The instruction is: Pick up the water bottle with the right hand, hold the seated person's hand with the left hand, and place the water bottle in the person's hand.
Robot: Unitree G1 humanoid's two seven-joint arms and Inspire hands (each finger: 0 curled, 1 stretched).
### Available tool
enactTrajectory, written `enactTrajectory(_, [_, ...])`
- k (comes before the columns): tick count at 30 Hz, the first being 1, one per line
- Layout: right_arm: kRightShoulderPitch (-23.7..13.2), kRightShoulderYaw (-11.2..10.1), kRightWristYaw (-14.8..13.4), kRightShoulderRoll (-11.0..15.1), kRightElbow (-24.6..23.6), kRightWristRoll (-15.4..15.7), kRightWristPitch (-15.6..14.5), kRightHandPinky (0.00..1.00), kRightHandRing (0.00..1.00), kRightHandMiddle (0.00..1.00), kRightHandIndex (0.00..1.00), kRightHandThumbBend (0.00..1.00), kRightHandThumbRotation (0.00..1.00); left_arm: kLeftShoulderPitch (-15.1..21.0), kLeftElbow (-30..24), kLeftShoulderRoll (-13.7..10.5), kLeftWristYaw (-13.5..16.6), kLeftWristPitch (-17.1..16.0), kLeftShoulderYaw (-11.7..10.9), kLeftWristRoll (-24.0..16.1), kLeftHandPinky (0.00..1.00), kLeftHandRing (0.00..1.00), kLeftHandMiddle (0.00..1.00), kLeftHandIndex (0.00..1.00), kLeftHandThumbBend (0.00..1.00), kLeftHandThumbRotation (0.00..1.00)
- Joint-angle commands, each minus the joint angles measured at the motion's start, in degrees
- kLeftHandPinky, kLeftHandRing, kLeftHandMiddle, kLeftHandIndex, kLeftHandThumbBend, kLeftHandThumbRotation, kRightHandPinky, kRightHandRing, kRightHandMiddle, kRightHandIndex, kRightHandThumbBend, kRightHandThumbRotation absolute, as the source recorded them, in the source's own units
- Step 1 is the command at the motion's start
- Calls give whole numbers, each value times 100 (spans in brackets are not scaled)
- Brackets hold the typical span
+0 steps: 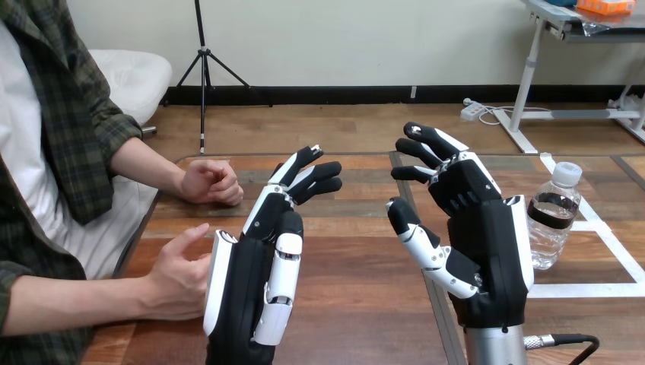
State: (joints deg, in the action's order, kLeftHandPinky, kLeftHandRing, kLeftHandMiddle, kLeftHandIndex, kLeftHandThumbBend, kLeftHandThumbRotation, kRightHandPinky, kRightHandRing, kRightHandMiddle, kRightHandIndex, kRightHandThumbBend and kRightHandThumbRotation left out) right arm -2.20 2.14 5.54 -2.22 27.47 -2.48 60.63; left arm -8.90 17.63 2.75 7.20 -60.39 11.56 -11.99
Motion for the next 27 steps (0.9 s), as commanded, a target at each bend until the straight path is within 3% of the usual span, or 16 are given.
enactTrajectory(1, [-399, -134, -86, 5, -159, 36, 103, 69, 79, 83, 77, 62, 16, 303, -52, 64, -17, -52, -48, -38, 100, 76, 79, 85, 0, 100])
enactTrajectory(5, [-481, -256, -187, 35, -131, 156, 196, 70, 79, 83, 77, 64, 15, 313, -34, 64, -24, -81, -47, -30, 100, 75, 79, 85, 0, 100])
enactTrajectory(11, [-627, -604, -584, 123, -131, 791, 328, 72, 82, 85, 79, 66, 15, 318, -30, 69, -25, -75, -56, -37, 100, 75, 79, 85, 0, 100])
enactTrajectory(21, [-878, -1226, -1667, 251, -111, 2072, 370, 80, 87, 89, 83, 66, 16, 289, -76, 71, -34, -12, -69, -77, 100, 75, 79, 85, 0, 100])
enactTrajectory(27, [-1033, -1388, -2287, 392, -68, 2587, 259, 84, 89, 90, 85, 68, 17, 302, -16, 80, -33, -60, -73, -57, 100, 75, 79, 85, 0, 100])
